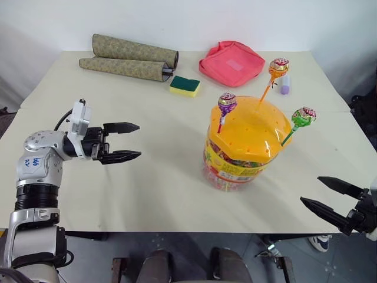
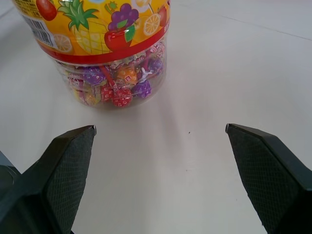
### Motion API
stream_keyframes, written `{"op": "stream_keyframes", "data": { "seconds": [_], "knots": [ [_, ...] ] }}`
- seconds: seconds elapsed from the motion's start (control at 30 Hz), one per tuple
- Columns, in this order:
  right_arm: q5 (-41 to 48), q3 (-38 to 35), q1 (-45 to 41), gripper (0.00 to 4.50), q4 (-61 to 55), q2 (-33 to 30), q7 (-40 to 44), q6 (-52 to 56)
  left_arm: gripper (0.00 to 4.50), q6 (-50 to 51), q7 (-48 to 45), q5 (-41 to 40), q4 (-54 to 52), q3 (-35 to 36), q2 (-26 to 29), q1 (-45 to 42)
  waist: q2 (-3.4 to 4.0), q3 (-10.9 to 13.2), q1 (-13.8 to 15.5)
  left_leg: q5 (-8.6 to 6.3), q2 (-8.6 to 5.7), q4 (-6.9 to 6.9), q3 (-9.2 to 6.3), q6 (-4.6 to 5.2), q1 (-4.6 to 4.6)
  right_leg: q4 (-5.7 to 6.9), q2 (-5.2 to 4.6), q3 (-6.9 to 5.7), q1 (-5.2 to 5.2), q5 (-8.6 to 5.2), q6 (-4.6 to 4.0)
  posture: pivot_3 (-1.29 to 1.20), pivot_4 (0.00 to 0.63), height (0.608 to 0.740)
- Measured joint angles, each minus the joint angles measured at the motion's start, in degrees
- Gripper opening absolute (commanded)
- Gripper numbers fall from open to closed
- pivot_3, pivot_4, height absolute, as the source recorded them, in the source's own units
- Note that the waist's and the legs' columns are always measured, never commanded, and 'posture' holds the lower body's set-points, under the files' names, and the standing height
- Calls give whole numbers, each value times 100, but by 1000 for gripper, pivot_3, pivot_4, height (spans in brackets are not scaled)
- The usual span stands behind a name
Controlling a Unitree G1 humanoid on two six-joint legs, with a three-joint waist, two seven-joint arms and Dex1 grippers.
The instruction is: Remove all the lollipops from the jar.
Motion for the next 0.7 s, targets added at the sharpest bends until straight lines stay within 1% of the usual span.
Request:
{"op": "stream_keyframes", "data": {
  "seconds": [0.17,0.37,0.57,0.7],
  "knots": [
    [0,1,-35,4485,1,0,-1,7,4500,0,-12,2,0,10,1,0,0,0,1,0,0,0,0,0,0,0,0,0,0,0,0,0,150,740],
    [9,0,-80,4485,10,-3,5,23,4500,95,340,113,-55,0,24,0,0,0,-1,0,0,0,0,0,0,0,0,0,0,0,0,0,150,740],
    [291,-107,-92,4485,-118,-149,101,243,4500,310,566,113,-634,13,267,0,0,0,-2,0,1,0,-1,0,0,0,0,1,0,0,0,0,150,740],
    [648,-509,103,4485,-420,-371,307,462,4500,587,540,-127,-1256,56,409,-74,-2,1,18,-1,1,2,-3,1,-1,0,0,0,2,0,0,0,150,740]
  ]
}}
